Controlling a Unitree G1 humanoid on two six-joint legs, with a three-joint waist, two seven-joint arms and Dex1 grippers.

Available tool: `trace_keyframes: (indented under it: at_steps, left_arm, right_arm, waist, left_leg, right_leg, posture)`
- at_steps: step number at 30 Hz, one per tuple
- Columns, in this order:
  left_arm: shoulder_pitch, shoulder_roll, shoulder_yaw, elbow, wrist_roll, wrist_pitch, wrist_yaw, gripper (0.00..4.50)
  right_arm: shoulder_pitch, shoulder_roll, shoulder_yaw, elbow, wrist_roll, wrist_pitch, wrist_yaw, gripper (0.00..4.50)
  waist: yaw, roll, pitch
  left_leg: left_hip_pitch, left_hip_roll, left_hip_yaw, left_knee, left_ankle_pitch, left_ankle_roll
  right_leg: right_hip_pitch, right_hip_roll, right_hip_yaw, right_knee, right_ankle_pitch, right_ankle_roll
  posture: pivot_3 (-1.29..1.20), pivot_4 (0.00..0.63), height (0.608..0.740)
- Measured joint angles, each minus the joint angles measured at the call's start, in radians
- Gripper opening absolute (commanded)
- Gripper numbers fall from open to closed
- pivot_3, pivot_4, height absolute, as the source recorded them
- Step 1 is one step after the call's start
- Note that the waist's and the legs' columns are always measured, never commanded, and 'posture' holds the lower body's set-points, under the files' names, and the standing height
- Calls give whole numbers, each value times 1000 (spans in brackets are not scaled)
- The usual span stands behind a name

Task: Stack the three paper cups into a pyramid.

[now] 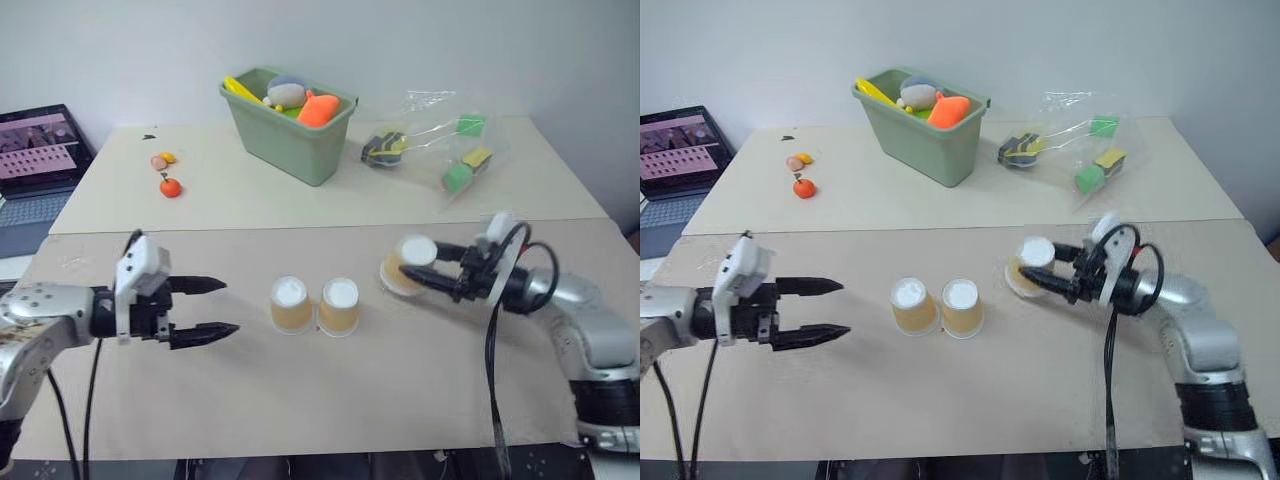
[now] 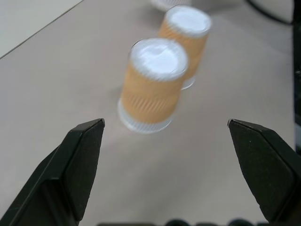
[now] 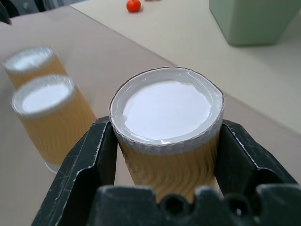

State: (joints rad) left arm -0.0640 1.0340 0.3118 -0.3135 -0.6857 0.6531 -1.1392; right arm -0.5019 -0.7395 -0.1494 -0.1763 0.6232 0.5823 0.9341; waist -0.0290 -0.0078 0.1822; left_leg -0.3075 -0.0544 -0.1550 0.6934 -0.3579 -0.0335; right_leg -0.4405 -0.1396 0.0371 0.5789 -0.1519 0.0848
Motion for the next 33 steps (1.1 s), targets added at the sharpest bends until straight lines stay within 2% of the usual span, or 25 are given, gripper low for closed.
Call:
trace_keyframes:
  at_steps: [4, 10, 14, 18, 28, 33]
  left_arm:
    - [-1, -4, 24, 8, 3, -2, 8, 4500]
    - [-13, -55, 22, -2, 8, -20, 53, 4500]
    - [-59, -91, 19, -9, 11, -26, 83, 4500]
    - [-64, -104, -1, -37, 10, -26, 94, 4500]
    - [-114, -145, -89, -66, 7, -23, 101, 4500]
    - [-130, -159, -116, -65, 12, -24, 99, 4500]
  right_arm:
    - [-159, -32, -25, -84, 146, 156, -14, 2625]
    - [-270, -9, 6, -130, 265, 328, -79, 2625]
    - [-255, 15, 123, -186, 229, 362, -118, 2625]
    - [-222, 34, 199, -208, 182, 362, -134, 2625]
    - [-223, 42, 239, -223, 151, 397, -154, 2625]
    - [-295, 62, 196, -214, 241, 488, -161, 2625]
  waist:
    - [1, 0, 0]
    - [4, -1, 0]
    - [5, -1, -1]
    - [5, -1, -1]
    - [5, -1, -1]
    - [1, -1, -1]
  left_leg:
    - [0, 4, 0, 0, -1, 1]
    - [-5, 4, 0, 0, 0, 1]
    - [-15, 4, 0, 1, 4, -8]
    - [-16, 3, 0, 1, 5, -9]
    - [-15, 3, 0, 2, 5, -9]
    - [-14, 4, 0, 2, 5, -9]
  right_leg:
    - [0, 4, 0, 0, 0, -1]
    - [-5, 4, 0, 0, 1, -1]
    - [-16, 4, -1, 1, 5, -3]
    - [-17, 4, 0, 1, 5, -2]
    - [-17, 4, 0, 1, 6, -3]
    - [-17, 4, 0, 1, 6, -4]
  posture:
    - [0, 150, 740]
    - [0, 150, 740]
    - [0, 150, 740]
    - [0, 150, 740]
    - [0, 150, 740]
    - [0, 150, 740]
